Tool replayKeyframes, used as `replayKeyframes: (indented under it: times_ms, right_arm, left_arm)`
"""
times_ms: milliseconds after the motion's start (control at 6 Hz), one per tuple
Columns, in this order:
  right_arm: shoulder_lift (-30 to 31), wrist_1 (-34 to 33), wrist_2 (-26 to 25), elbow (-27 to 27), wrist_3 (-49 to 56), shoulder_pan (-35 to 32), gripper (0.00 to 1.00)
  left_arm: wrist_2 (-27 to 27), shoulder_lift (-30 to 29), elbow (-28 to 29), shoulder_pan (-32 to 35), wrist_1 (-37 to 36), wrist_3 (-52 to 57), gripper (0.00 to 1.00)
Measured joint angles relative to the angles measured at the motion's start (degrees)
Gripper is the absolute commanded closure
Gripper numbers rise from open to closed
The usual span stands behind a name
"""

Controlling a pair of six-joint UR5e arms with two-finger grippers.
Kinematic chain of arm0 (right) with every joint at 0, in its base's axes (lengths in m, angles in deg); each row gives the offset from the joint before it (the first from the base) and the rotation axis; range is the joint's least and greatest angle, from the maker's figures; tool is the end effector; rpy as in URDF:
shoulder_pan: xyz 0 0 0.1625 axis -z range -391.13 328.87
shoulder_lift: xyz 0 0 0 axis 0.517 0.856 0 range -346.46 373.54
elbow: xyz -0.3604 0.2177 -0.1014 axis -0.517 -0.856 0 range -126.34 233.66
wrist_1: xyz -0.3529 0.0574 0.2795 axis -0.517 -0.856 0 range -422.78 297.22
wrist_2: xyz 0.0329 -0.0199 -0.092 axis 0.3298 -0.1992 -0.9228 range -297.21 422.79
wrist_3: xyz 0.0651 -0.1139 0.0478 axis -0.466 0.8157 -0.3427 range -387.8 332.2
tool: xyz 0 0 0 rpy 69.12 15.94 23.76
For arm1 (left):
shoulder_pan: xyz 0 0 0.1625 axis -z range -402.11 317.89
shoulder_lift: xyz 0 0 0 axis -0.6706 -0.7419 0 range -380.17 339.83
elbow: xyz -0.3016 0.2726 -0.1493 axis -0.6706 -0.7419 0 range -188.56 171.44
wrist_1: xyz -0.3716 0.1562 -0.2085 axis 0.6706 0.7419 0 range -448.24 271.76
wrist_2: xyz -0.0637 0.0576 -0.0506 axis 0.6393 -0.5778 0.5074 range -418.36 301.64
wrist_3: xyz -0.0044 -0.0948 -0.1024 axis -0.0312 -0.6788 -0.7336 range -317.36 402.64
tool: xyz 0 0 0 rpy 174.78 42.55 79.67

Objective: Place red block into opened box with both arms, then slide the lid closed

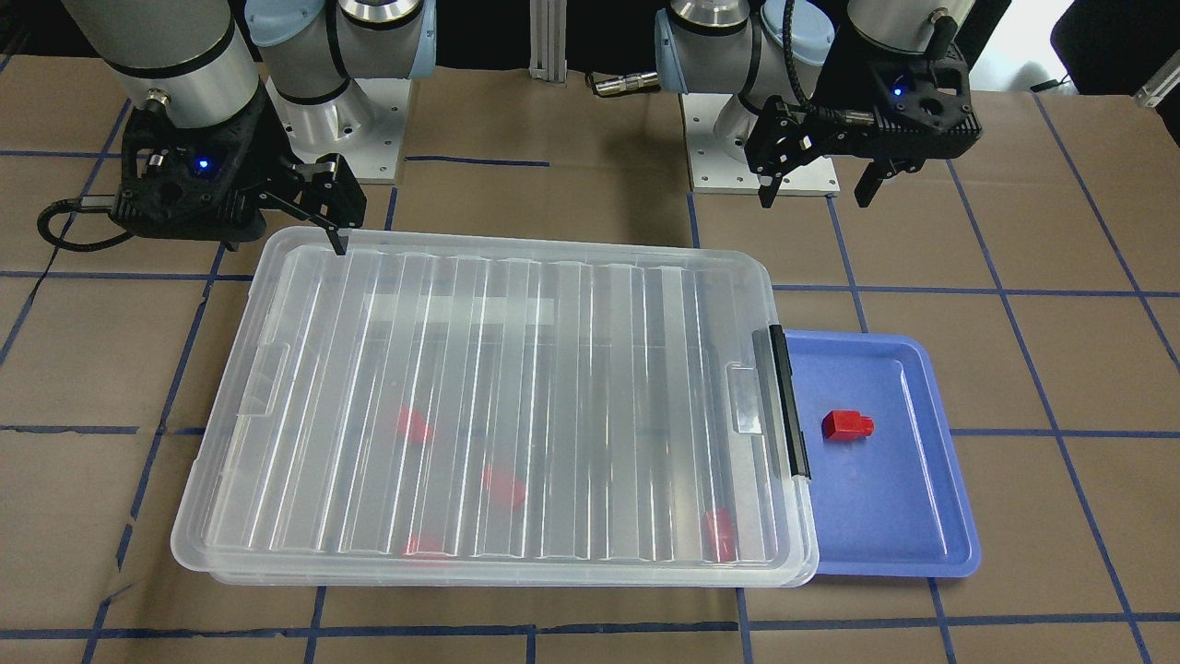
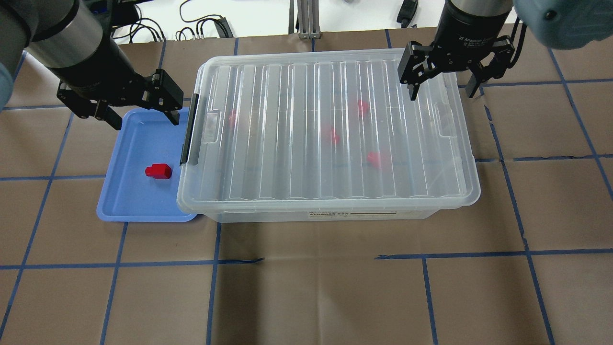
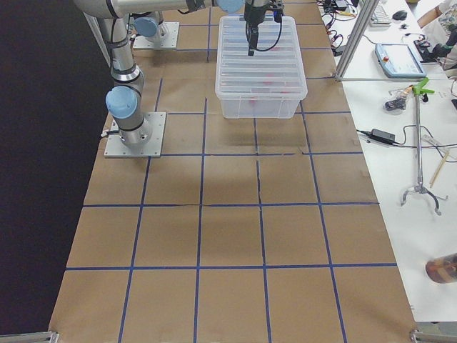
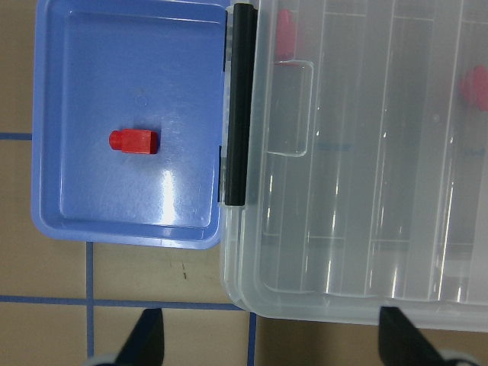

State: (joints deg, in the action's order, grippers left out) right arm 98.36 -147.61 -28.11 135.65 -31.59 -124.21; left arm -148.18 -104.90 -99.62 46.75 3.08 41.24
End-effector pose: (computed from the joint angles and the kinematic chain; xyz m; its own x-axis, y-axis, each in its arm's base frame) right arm 0.1613 -0.5585 0.4716 -0.9998 0.0116 0.0183 0.0123 0.9991 0.0398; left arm -0.1237 -0.5020 0.4912 -0.9990 -0.0441 0.0044 -0.0443 0.9977 -0.0503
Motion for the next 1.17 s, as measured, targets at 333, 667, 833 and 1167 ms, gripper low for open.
replayKeyframes:
  times_ms: [333, 667, 833, 1167]
  right_arm:
    - [0.0, -0.2, 0.0, 0.0, 0.1, 0.2, 0.0]
    - [0.0, -0.2, -0.3, 0.1, 1.2, 3.3, 0.0]
    - [-0.1, 0.0, -0.1, 0.1, 2.1, 6.6, 0.0]
    - [-1.9, -1.6, 0.0, 1.9, 4.0, 9.9, 0.0]
  left_arm:
    - [0.0, 0.1, 0.0, 0.0, 0.0, 0.1, 0.01]
    - [-0.1, 0.1, 0.0, 0.0, 0.0, 0.1, 0.01]
    - [-0.1, 0.1, 0.0, 0.0, 0.0, 0.1, 0.01]
    - [0.0, 0.0, 0.0, 0.1, 0.0, 0.1, 0.01]
